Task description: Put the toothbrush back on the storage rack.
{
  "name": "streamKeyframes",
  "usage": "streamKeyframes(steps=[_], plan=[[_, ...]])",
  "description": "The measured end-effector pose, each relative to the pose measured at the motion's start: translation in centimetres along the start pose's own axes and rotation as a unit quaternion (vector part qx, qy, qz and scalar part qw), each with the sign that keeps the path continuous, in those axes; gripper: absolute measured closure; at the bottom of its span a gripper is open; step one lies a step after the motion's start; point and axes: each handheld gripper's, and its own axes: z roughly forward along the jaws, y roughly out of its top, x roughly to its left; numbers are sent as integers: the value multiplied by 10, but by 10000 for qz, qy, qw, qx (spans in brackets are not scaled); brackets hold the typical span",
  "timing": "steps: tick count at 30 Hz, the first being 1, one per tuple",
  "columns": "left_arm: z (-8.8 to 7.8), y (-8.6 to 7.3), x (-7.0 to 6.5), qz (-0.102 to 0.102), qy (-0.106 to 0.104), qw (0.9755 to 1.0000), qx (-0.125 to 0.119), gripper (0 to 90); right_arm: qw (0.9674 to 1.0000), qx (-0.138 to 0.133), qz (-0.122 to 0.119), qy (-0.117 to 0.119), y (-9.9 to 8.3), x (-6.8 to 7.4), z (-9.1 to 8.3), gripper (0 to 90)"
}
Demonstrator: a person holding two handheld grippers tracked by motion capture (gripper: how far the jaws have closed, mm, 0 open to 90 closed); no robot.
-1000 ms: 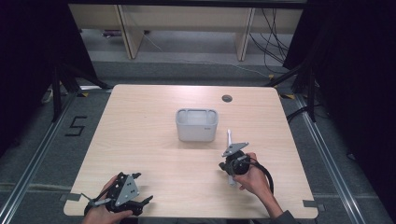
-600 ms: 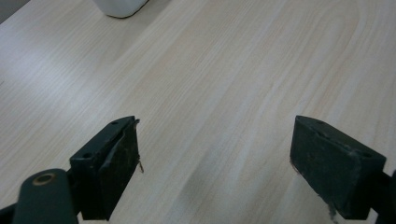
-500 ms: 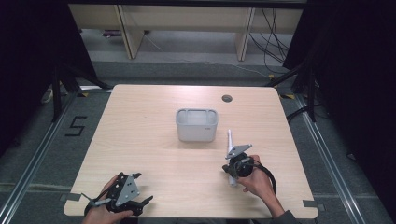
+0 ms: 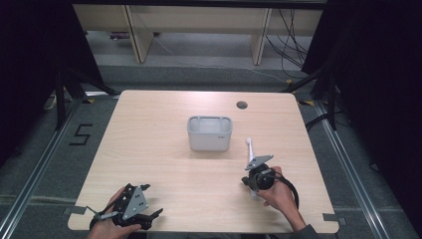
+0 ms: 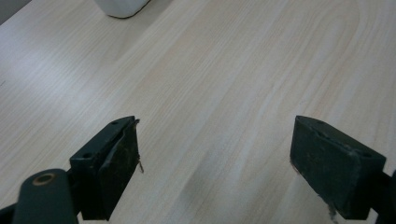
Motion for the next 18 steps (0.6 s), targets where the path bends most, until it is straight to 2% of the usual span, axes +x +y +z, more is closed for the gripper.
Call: streamKeyframes(steps=[4,6,9,10,11,13,14,18], plan=[[0,0,0,-14,1,10000,-31,151,10000,26,-23,54,-3,-3,-2,897],[0,0,0,-34,9,10000,-50,151,10000,49,8,-21,-3,-4,-1,897],[0,0,0,-27,5,10000,-49,151,10000,49,6,6,-6,-6,-4,897],[0,0,-1,-30,-6,10000,-38,151,9999,55,132,-34,-6,-5,-3,897],[0,0,-1,-29,-4,10000,-37,151,10000,54,4,49,-7,-7,-5,897],[0,0,0,-17,6,10000,-15,151,9999,86,105,-55,-9,-8,-5,896],[0,0,0,-30,6,10000,-55,151,9999,69,60,-49,-9,-9,-5,895],[0,0,0,-35,-3,10000,-43,151,9998,78,164,-65,-13,-13,-8,894]])
